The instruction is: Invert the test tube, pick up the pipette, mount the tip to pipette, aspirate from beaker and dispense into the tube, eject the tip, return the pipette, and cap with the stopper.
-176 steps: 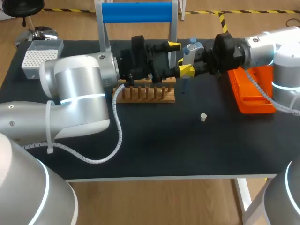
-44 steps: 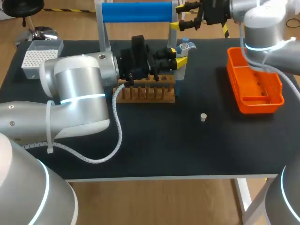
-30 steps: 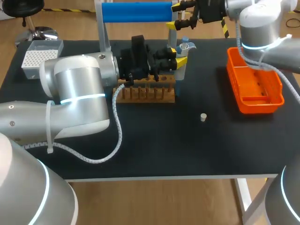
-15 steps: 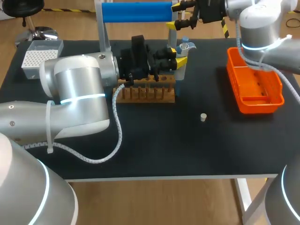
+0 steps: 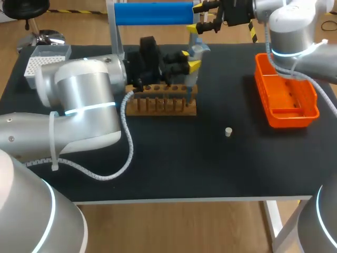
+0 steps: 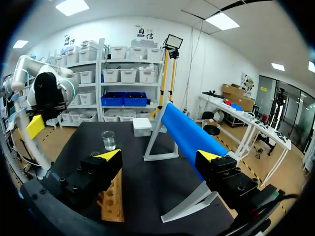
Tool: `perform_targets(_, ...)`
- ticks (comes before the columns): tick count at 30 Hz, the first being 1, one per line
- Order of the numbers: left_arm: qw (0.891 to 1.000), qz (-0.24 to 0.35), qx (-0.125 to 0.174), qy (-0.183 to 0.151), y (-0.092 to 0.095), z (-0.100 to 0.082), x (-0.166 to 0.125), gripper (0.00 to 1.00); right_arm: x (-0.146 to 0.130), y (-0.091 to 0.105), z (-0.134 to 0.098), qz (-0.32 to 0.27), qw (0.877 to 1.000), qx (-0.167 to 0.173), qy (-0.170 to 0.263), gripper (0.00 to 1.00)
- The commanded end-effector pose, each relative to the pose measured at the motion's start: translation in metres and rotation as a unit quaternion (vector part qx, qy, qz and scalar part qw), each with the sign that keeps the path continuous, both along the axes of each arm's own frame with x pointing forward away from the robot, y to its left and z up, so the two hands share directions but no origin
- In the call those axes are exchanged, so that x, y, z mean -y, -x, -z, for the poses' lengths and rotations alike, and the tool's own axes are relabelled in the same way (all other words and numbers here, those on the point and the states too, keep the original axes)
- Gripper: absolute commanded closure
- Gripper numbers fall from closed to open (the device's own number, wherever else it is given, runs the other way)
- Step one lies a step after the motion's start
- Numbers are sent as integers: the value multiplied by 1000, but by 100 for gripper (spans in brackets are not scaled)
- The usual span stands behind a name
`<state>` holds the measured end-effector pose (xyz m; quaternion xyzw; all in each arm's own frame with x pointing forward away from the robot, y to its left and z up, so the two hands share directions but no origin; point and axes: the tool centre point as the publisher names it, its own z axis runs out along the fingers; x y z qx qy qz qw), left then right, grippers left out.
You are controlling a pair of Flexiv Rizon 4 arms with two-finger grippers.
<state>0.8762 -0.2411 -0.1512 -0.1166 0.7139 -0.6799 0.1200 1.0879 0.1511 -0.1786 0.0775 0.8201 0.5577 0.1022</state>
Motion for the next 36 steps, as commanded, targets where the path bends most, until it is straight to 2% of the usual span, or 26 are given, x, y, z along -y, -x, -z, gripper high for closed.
perform_targets(1, 999, -50, -2, -10, 8, -12, -44, 100, 1, -1, -1, -1, 1000, -1, 1, 0)
perform_targets(7, 991, -128, -2, -33, -9, -17, -103, 100, 1, -1, -1, -1, 1000, -1, 1, 0)
perform_targets(13, 985, -165, 0, -57, -28, -21, -137, 100, 1, -1, -1, -1, 1000, -1, 1, 0)
perform_targets(20, 979, -186, -7, -78, -56, -21, -157, 100, 1, -1, -1, -1, 1000, -1, 1, 0)
perform_targets(27, 975, -203, -15, -92, -89, -22, -163, 100, 1, -1, -1, -1, 1000, -1, 1, 0)
perform_targets(34, 966, -239, -29, -95, -119, -22, -167, 100, 1, -1, -1, -1, 1000, -1, 1, 0)
perform_targets(36, 965, -244, -30, -95, -122, -22, -168, 100, 1, -1, -1, -1, 1000, -1, 1, 0)
